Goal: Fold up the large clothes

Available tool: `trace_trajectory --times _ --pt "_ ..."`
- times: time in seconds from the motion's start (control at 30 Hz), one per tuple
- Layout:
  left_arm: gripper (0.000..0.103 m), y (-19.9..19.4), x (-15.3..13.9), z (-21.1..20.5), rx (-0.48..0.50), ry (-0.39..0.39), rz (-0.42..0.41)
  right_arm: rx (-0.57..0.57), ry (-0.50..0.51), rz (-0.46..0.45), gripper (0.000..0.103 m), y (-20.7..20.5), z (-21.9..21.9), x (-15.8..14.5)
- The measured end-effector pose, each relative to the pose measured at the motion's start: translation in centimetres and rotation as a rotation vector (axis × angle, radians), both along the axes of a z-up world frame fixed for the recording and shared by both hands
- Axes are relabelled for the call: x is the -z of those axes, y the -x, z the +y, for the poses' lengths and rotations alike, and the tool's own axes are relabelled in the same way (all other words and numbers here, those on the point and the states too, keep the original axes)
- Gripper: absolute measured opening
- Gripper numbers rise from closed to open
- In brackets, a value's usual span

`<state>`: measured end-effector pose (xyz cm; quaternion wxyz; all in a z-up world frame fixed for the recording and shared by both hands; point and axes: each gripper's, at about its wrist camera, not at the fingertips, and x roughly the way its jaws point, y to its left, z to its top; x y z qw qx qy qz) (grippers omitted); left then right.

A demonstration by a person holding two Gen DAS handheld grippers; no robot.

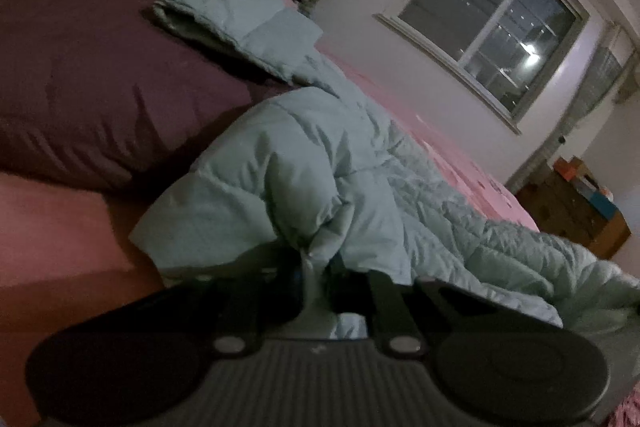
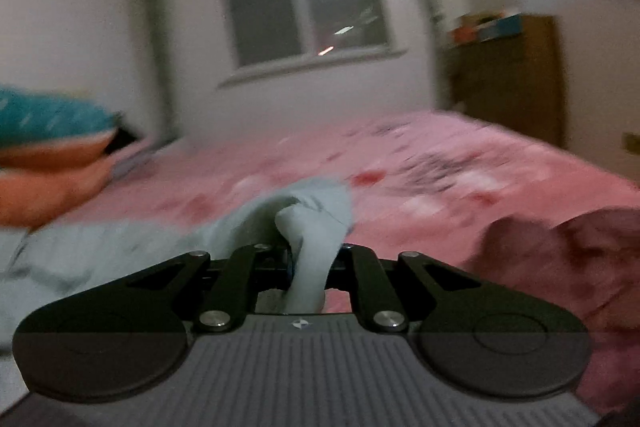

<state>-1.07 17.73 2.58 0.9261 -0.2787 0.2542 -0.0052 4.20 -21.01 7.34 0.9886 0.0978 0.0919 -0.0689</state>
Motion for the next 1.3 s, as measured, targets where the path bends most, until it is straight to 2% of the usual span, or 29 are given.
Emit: trace_trajectory --times 0.17,0.23,0.33,0.43,0.5,0.57,0.6,0.63,0.7,0.83,0.97,1.07,1.13,1.2,1.23,1.3 --pt "0.009 -0.4 0.3 -1.1 0.067 -0.024 0.015 0.207 0.101 -0.034 0.01 1.1 -3.3 -1.0" --pt "0.009 -0.4 0.4 -1.6 0.089 -0.044 0.021 0.255 0.127 0.0 0.01 0.5 -4.2 -0.4" --pt "0.01 -0.6 0.4 -1.3 0.093 -0.051 0.031 0.248 0.113 0.082 0.016 -0.5 -4.8 0.7" --pt "0.019 -0.7 0.4 -0.6 0.063 -0.04 0.039 0.234 0.128 0.118 0.033 -1.0 -3.9 1.0" --pt "0.04 -0.8 0.3 -0.2 0.038 -0.053 0.043 0.225 0.147 0.11 0.083 -0.9 -3.5 0.9" --pt "0.055 -1.0 0.3 0.1 0.003 -0.074 0.046 0.214 0.187 0.092 0.099 -0.2 -2.3 0.5" --pt "0.062 -0.9 0.3 0.2 -0.014 -0.085 0.046 0.206 0.221 0.087 0.099 0.5 -1.6 0.2" --pt "0.066 -0.9 0.3 0.4 -0.03 -0.093 0.046 0.2 0.25 0.085 0.099 0.9 -1.0 0.0" --pt "0.076 -1.0 0.5 0.7 -0.054 -0.095 0.051 0.173 0.268 0.078 0.101 3.1 1.0 -0.2" --pt "0.084 -1.4 1.1 1.1 -0.07 -0.069 0.06 -0.066 0.092 0.099 0.103 5.9 2.7 0.3" --pt "0.096 -1.6 1.4 1.7 -0.064 -0.012 0.054 -0.287 0.004 0.241 0.103 7.5 6.9 3.2" --pt "0.097 -1.8 1.6 1.7 -0.06 0.011 0.054 -0.4 -0.003 0.343 0.103 8.6 9.7 5.4" --pt "0.097 -2.1 1.8 1.8 -0.053 0.023 0.055 -0.46 -0.071 0.418 0.103 9.0 10.9 6.9" --pt "0.095 -2.4 2.0 1.9 -0.047 0.03 0.056 -0.47 -0.132 0.464 0.103 9.4 11.7 8.1" --pt "0.093 -2.5 2.0 1.8 -0.046 0.031 0.057 -0.465 -0.149 0.474 0.103 9.3 11.9 8.7" --pt "0.081 -2.6 2.0 1.6 -0.034 0.025 0.06 -0.458 -0.145 0.45 0.103 8.8 12.0 9.0"
